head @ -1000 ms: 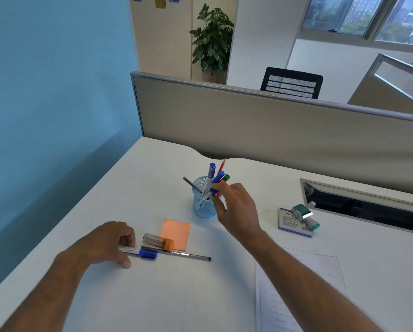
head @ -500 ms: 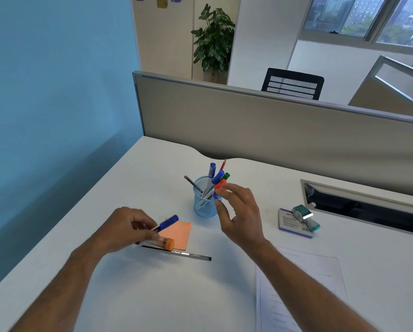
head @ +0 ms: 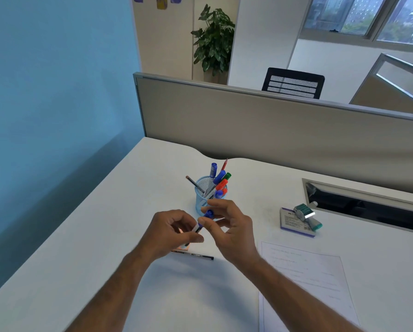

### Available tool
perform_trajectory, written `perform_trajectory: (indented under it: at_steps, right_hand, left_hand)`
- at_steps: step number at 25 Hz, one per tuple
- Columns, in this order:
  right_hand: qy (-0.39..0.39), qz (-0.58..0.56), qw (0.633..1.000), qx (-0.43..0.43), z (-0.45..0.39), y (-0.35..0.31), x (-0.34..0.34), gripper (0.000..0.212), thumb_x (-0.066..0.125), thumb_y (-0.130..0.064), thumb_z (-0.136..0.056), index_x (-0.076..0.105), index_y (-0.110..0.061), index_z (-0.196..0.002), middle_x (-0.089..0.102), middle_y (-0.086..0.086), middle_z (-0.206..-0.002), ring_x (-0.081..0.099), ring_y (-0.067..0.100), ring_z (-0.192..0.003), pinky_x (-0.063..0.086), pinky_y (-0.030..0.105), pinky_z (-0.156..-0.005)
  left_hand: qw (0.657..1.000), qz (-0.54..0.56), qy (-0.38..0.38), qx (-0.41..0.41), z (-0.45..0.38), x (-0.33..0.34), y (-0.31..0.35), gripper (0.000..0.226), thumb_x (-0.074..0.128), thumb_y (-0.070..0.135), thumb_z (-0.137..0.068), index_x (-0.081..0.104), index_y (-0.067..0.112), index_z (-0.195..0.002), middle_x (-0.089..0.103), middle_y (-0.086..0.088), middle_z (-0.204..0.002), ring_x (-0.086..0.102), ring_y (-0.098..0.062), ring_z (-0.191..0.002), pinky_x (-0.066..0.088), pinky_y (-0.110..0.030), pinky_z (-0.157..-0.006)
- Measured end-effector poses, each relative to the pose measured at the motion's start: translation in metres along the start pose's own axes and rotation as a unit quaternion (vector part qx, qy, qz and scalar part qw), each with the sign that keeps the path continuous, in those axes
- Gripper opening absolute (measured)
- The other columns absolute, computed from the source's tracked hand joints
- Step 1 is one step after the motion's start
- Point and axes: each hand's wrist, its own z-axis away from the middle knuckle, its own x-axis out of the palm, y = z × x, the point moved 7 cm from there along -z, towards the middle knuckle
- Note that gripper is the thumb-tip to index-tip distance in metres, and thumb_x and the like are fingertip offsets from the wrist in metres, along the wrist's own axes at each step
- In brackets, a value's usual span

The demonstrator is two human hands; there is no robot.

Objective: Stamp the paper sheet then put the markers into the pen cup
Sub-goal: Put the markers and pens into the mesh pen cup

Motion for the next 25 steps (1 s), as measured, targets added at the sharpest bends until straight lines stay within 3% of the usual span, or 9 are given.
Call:
perform_trajectory:
  at_steps: [3,5,7,9,12,14,16,19,25]
  right_hand:
    - [0.05,0.017,0.998,-0.017,-0.006,-0.009,-0.016,0.045,0.082,-0.018,-0.077,0.054,-0.04,-0.106,0.071,-0.018,-0.093,0.07,0.006,-0.08,0.053,0.014,-0.068]
    - [0.103,0.013,0.994,-0.032,-0.015,-0.015,-0.032,0.048,0.082,-0.017,-0.077,0.052,-0.043,-0.103,0.071,-0.016,-0.092,0.07,0.007,-0.079,0.053,0.014,-0.069]
    - [0.132,0.022,0.989,-0.064,-0.024,-0.021,-0.044,0.041,0.079,-0.015,-0.08,0.054,-0.039,-0.102,0.071,-0.017,-0.096,0.07,0.008,-0.081,0.054,0.016,-0.071]
    - [0.138,0.056,0.984,-0.098,-0.033,-0.022,-0.049,0.029,0.077,-0.012,-0.082,0.059,-0.027,-0.1,0.071,-0.017,-0.098,0.069,0.007,-0.081,0.056,0.02,-0.071]
    - [0.106,0.132,0.976,-0.137,-0.043,-0.018,-0.042,0.019,0.075,-0.009,-0.083,0.061,-0.017,-0.093,0.071,-0.005,-0.095,0.067,0.011,-0.076,0.057,0.029,-0.069]
    - [0.068,0.195,0.963,-0.171,-0.048,-0.014,-0.031,0.012,0.075,-0.009,-0.083,0.065,-0.007,-0.089,0.073,0.006,-0.09,0.066,0.023,-0.073,0.057,0.04,-0.065]
    - [0.028,0.272,0.943,-0.192,-0.051,-0.009,-0.018,0.012,0.075,-0.011,-0.082,0.066,-0.004,-0.086,0.073,0.01,-0.085,0.064,0.03,-0.071,0.055,0.042,-0.06]
    - [0.012,0.329,0.925,-0.191,-0.054,-0.001,-0.009,0.013,0.08,-0.012,-0.077,0.067,-0.007,-0.08,0.073,0.009,-0.082,0.06,0.03,-0.071,0.052,0.042,-0.059]
    - [0.027,0.405,0.887,-0.221,-0.044,0.006,-0.011,0.014,0.083,-0.014,-0.073,0.076,-0.013,-0.085,0.074,0.004,-0.104,0.06,0.031,-0.088,0.048,0.039,-0.066]
  left_hand:
    - [0.996,-0.09,-0.011,-0.028,-0.004,0.001,-0.016,0.047,0.091,0.052,-0.045,0.069,0.037,-0.083,0.069,0.022,-0.081,0.062,-0.003,-0.08,0.046,-0.011,-0.068]
    - [0.977,-0.212,-0.017,0.003,-0.002,0.001,-0.021,0.053,0.089,0.056,-0.046,0.066,0.037,-0.089,0.063,0.026,-0.089,0.055,-0.001,-0.088,0.043,-0.021,-0.078]
    - [0.957,-0.287,-0.029,0.034,0.0,0.003,-0.025,0.06,0.084,0.065,-0.044,0.065,0.034,-0.091,0.061,0.024,-0.091,0.054,-0.007,-0.089,0.041,-0.029,-0.08]
    - [0.939,-0.335,-0.056,0.045,0.002,0.009,-0.03,0.06,0.079,0.069,-0.04,0.067,0.033,-0.086,0.062,0.021,-0.087,0.054,-0.009,-0.089,0.038,-0.028,-0.078]
    - [0.924,-0.363,-0.104,0.05,0.002,0.02,-0.035,0.045,0.074,0.066,-0.048,0.071,0.037,-0.082,0.054,0.026,-0.084,0.051,-0.004,-0.098,0.035,-0.027,-0.083]
    - [0.922,-0.363,-0.12,0.057,0.002,0.027,-0.035,0.037,0.071,0.065,-0.056,0.072,0.039,-0.084,0.052,0.025,-0.085,0.048,-0.002,-0.101,0.032,-0.028,-0.085]
    - [0.922,-0.36,-0.13,0.059,0.001,0.032,-0.034,0.031,0.07,0.061,-0.064,0.073,0.039,-0.087,0.056,0.022,-0.091,0.045,-0.002,-0.104,0.027,-0.029,-0.087]
    - [0.912,-0.38,-0.135,0.069,0.002,0.036,-0.032,0.025,0.068,0.055,-0.075,0.073,0.035,-0.089,0.061,0.016,-0.099,0.044,-0.005,-0.11,0.024,-0.031,-0.093]
    - [0.907,-0.394,-0.117,0.092,0.006,0.043,-0.026,0.021,0.06,0.047,-0.087,0.067,0.027,-0.09,0.064,0.015,-0.098,0.038,-0.007,-0.123,0.014,-0.036,-0.103]
